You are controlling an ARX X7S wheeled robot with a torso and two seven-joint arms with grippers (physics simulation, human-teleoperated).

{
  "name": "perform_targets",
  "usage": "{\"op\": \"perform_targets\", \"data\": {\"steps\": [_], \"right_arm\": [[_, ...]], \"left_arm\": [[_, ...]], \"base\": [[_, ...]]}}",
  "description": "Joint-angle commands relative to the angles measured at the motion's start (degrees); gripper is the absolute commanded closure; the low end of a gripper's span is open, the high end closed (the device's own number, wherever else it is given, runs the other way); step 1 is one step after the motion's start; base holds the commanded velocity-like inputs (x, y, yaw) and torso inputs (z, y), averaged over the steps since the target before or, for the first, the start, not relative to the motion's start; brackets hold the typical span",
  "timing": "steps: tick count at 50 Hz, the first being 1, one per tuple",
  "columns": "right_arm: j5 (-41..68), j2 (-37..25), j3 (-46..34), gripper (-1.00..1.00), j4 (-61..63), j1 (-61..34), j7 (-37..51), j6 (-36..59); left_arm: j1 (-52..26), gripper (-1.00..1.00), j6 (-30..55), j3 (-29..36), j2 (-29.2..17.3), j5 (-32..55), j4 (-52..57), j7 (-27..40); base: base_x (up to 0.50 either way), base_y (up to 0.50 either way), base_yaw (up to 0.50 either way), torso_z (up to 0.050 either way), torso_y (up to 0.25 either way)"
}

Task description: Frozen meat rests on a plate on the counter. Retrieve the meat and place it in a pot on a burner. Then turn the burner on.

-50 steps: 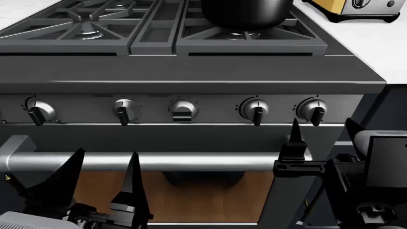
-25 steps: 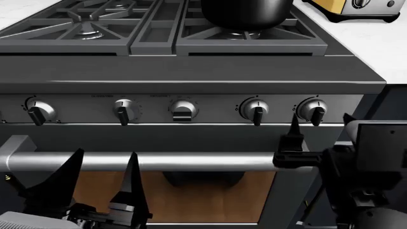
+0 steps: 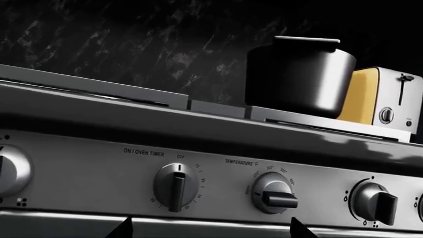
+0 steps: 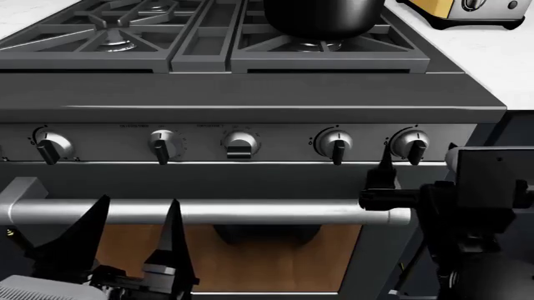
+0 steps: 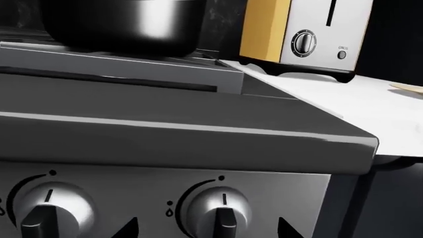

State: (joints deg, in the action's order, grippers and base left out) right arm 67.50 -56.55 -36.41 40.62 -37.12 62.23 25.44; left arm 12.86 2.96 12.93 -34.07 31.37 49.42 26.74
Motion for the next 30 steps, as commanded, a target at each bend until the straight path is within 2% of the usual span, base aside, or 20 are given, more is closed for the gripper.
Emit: {"op": "perform_targets", "data": {"steps": [1,30], "right_arm": [[-0.5,1.3,-0.5,-1.0,-2.2,-1.1,-0.8,1.0],[-2.0,4.5,-1.7,-1.0,-9.2,-2.2,-3.8,1.7]], "left_arm": [[-0.2,-1.0,-0.1,0.0,-0.1,0.2,-0.4,0.1],[-0.6,-1.0,-0.5,0.0,-0.3,0.8,-1.4,0.2]], "base": [[0.0,0.0,0.0,0.0,0.0],[0.0,0.0,0.0,0.0,0.0]]}}
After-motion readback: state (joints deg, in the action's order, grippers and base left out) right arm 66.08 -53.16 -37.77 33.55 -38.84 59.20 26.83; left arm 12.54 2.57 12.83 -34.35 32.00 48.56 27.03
